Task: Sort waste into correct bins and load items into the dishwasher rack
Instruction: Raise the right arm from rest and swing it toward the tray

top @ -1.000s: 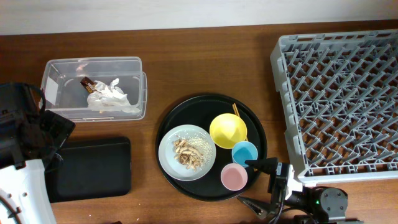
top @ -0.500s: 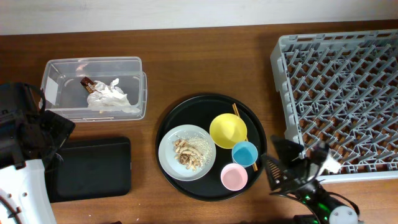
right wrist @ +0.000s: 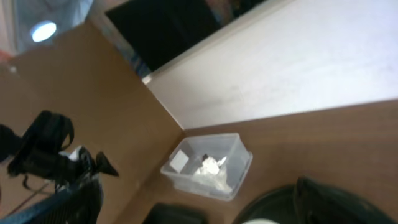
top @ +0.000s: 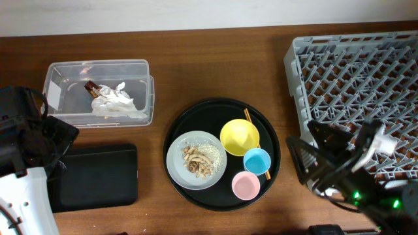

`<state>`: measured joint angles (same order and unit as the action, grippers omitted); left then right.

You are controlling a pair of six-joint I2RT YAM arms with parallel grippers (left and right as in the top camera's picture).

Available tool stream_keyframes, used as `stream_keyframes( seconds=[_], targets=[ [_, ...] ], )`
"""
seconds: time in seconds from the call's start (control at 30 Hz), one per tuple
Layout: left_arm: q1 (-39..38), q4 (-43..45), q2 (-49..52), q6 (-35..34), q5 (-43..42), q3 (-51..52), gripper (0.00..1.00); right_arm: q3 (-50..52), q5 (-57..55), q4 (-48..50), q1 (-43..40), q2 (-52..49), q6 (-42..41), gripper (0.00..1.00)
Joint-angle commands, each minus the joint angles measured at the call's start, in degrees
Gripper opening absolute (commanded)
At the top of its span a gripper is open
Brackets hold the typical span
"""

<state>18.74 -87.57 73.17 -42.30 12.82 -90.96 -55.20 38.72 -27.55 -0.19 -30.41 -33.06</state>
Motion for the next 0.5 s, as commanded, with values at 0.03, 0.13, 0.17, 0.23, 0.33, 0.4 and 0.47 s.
stream_keyframes(
  seconds=[0.03, 0.13, 0.17, 0.23, 0.33, 0.4, 0.47],
  targets=[
    [0.3, -0.1, -0.8, -0.5, 0.0, 0.1, 0.99, -15.3, 1.9, -16.7, -0.2, -9.1, 16.4, 0.98],
    [0.3, -0.1, -0.8, -0.5, 0.0, 0.1, 1.00, -22.0, -3.4, -29.5, -0.2, -13.6, 21.1, 0.98],
    [0.3, -0.1, -0.8, -0.5, 0.0, 0.1, 0.99, -23.4, -5.7, -33.2, -0.2, -14.6, 22.4, 0.98],
    [0.3, -0.1, -0.8, -0.5, 0.0, 0.1, 0.99, -25.8, -12.2, -41.4, -0.2, -16.8, 24.0, 0.98],
    [0.3, -0.1, -0.8, -0.5, 0.0, 0.1, 0.99, -26.7, -17.3, -47.9, -0.2, -18.6, 24.1, 0.98],
    [0.3, -0.1, -0.8, -0.5, 0.0, 0.1, 0.99, -26.7, -18.0, -49.7, -0.2, -19.1, 24.1, 0.99],
    [0.3, -0.1, -0.8, -0.5, 0.0, 0.1, 0.99, -26.7, -18.0, -50.7, -0.2, -19.2, 24.1, 0.98]
  ],
)
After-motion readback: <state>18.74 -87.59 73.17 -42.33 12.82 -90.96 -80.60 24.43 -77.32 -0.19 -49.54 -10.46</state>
